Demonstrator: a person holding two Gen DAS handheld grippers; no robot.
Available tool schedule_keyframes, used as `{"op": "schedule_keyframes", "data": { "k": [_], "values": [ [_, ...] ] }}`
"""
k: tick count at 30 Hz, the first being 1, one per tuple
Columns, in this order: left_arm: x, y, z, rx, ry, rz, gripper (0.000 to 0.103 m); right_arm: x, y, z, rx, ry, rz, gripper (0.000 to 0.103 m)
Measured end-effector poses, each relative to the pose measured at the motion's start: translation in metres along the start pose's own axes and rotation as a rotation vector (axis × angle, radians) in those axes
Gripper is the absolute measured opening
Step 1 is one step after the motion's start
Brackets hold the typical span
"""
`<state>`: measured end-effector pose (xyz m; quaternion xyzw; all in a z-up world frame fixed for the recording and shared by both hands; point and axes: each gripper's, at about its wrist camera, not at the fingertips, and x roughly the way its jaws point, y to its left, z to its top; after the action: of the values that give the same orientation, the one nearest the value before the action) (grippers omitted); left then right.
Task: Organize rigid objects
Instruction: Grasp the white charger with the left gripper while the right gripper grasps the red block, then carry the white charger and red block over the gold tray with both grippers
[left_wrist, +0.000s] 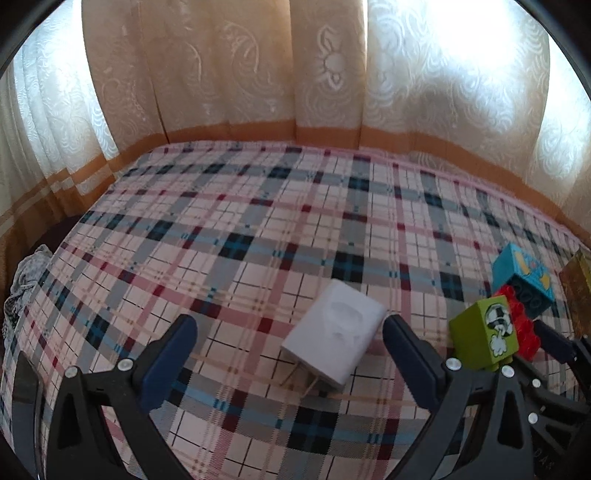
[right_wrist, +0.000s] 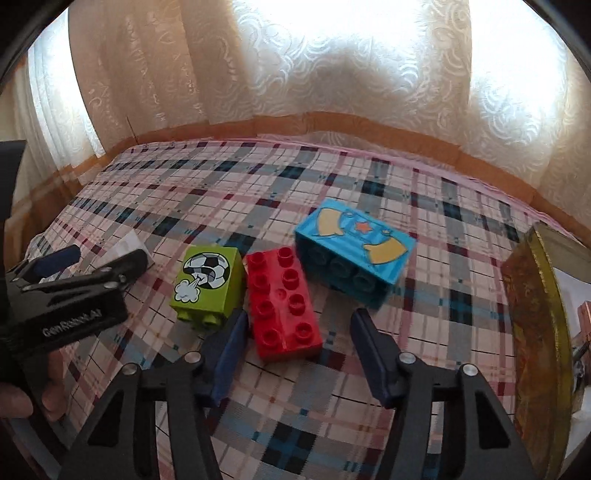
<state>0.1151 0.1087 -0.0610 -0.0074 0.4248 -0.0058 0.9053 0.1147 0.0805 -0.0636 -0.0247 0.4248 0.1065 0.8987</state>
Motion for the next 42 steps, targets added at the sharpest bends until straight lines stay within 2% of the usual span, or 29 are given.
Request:
{"op": "schedule_keyframes", "data": {
  "k": [3,5,7,9,11,12,13,16,18,21,26,32,42],
  "values": [
    [0.006,-0.003,0.000,0.010,0.031,0.006,0.092,0.002,0.001,0.002,-0.003,0.004,-0.007,0.059],
    [0.005,-0.002,0.000,-0.002,0.029,-0.035,0.080,0.002,0.001,0.002,0.004,0.003,-0.003,0.055],
    [0.002,-0.003,-0.001,0.005,0.021,-0.058,0.067,0.001,0.002,0.003,0.000,-0.003,0.000,0.042],
    [-0.001,-0.006,-0.003,0.018,0.014,-0.073,0.059,0.000,0.003,0.002,-0.001,-0.008,0.000,0.036],
    [-0.003,-0.007,-0.004,0.019,0.010,-0.083,0.051,-0.001,0.000,0.002,0.016,-0.012,0.016,0.034],
    [-0.004,-0.005,-0.004,0.013,0.006,-0.087,0.039,-0.002,-0.005,0.001,0.036,-0.018,0.043,0.034],
    [-0.005,-0.003,-0.004,0.003,0.002,-0.087,0.037,-0.003,-0.010,0.000,0.059,-0.024,0.069,0.034],
    [-0.006,0.005,-0.004,-0.049,-0.006,-0.123,0.037,-0.009,-0.020,-0.003,0.116,-0.054,0.137,0.034],
    [-0.008,0.011,-0.005,-0.088,-0.022,-0.141,0.037,-0.021,-0.026,-0.006,0.137,-0.114,0.176,0.034],
    [-0.023,0.021,-0.007,-0.131,-0.107,-0.137,0.037,-0.041,-0.028,-0.011,0.135,-0.213,0.193,0.034],
    [-0.046,0.025,-0.012,-0.160,-0.247,-0.126,0.037,-0.062,-0.028,-0.017,0.129,-0.316,0.149,0.034],
    [-0.063,0.011,-0.015,-0.113,-0.339,-0.066,0.037,-0.079,-0.032,-0.025,0.115,-0.399,0.104,0.034],
    [-0.069,0.011,-0.019,-0.131,-0.362,-0.022,0.037,-0.095,-0.032,-0.037,0.089,-0.449,0.058,0.034]
  ]
}}
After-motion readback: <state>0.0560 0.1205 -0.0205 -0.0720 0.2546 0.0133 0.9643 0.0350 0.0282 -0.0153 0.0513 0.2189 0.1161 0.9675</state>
